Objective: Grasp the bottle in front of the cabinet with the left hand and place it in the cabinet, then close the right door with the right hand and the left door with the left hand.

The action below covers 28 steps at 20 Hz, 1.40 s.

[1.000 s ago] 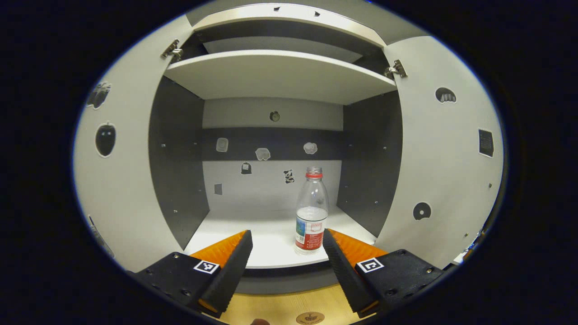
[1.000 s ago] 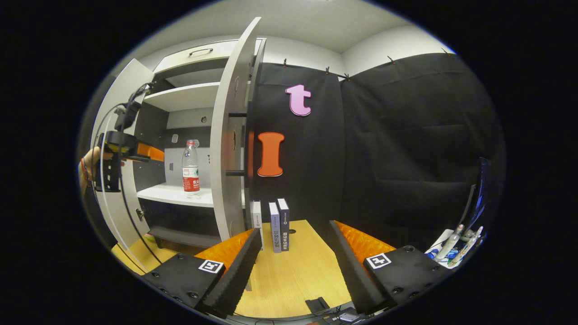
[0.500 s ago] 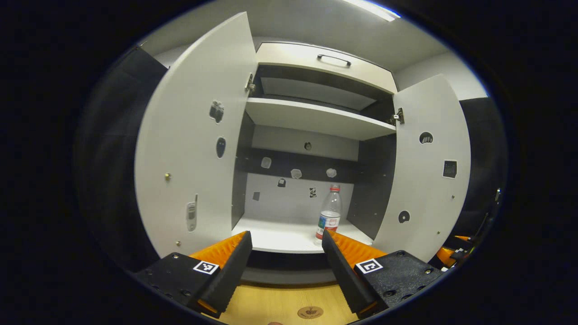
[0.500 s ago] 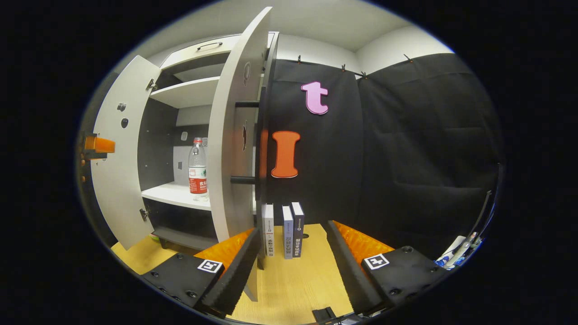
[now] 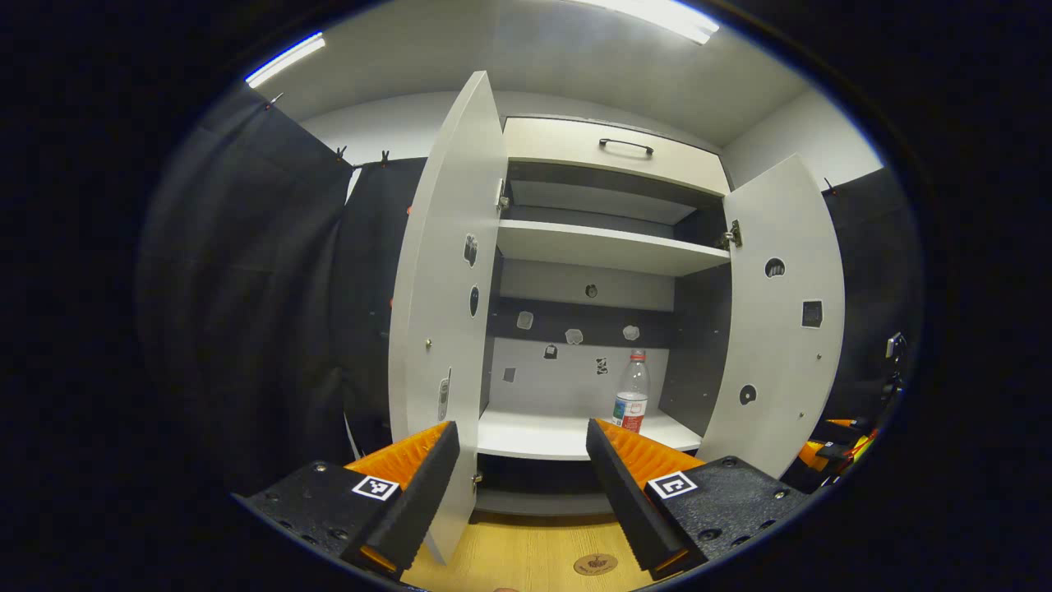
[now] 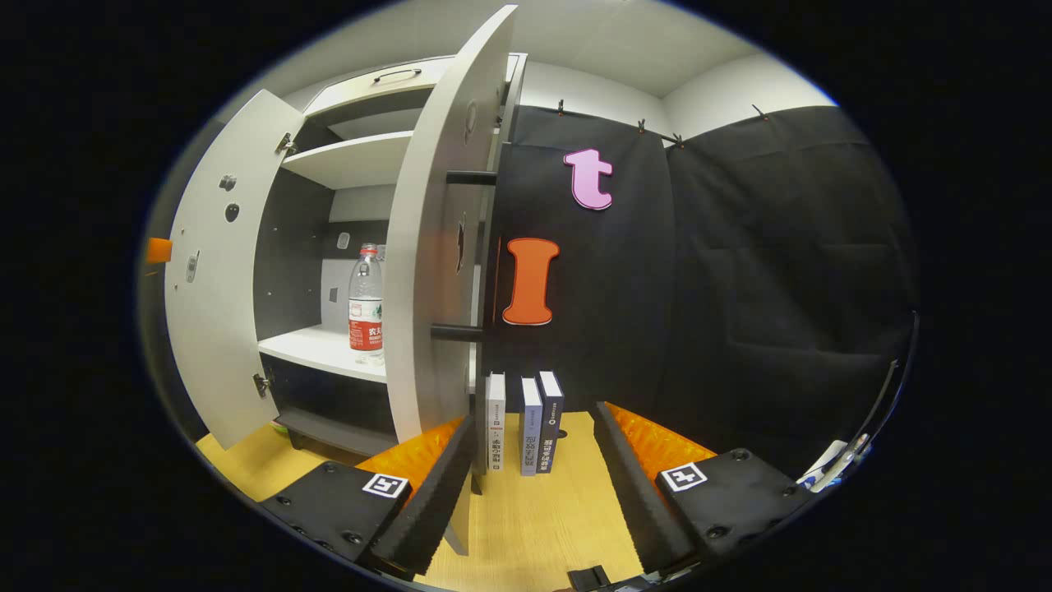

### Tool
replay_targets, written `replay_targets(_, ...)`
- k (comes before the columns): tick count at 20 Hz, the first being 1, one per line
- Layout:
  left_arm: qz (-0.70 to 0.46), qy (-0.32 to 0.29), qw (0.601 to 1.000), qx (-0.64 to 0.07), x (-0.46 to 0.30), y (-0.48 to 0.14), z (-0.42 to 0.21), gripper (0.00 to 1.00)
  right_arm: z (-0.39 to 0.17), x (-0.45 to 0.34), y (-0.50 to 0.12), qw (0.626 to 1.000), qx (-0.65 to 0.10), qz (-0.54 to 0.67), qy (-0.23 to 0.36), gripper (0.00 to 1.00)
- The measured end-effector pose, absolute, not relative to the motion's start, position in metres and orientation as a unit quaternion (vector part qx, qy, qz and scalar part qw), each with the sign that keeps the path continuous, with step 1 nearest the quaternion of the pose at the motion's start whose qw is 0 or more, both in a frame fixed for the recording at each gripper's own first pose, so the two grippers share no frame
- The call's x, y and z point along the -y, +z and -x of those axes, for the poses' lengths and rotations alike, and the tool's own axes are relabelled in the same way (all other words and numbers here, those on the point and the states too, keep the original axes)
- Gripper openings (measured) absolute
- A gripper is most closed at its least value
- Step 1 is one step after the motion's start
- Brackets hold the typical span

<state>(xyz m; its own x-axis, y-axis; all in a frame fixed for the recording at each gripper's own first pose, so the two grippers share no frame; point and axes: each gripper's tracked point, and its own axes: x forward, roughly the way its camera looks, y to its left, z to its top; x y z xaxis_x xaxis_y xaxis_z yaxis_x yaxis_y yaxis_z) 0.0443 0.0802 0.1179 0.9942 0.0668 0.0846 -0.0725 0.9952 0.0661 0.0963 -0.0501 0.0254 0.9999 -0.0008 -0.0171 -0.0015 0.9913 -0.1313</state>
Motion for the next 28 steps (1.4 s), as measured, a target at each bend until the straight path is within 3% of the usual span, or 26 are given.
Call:
replay_targets(11, -0.022, 0.022, 0.999, 0.032, -0.085, 0.114, -0.027, 0.95, -0.092, 0.022, 0.022, 0.999, -0.010, 0.047, 0.004, 0.95)
replay_targets(22, -0.026, 0.062, 0.997, 0.030, -0.128, 0.110, 0.000, 0.95, -0.114, -0.061, 0.018, 0.996, -0.009, 0.035, 0.080, 0.95)
replay_targets(28, -0.011, 0.078, 0.996, 0.028, -0.148, 0.107, 0.011, 0.95, -0.143, -0.075, 0.014, 0.997, -0.012, 0.021, 0.078, 0.95)
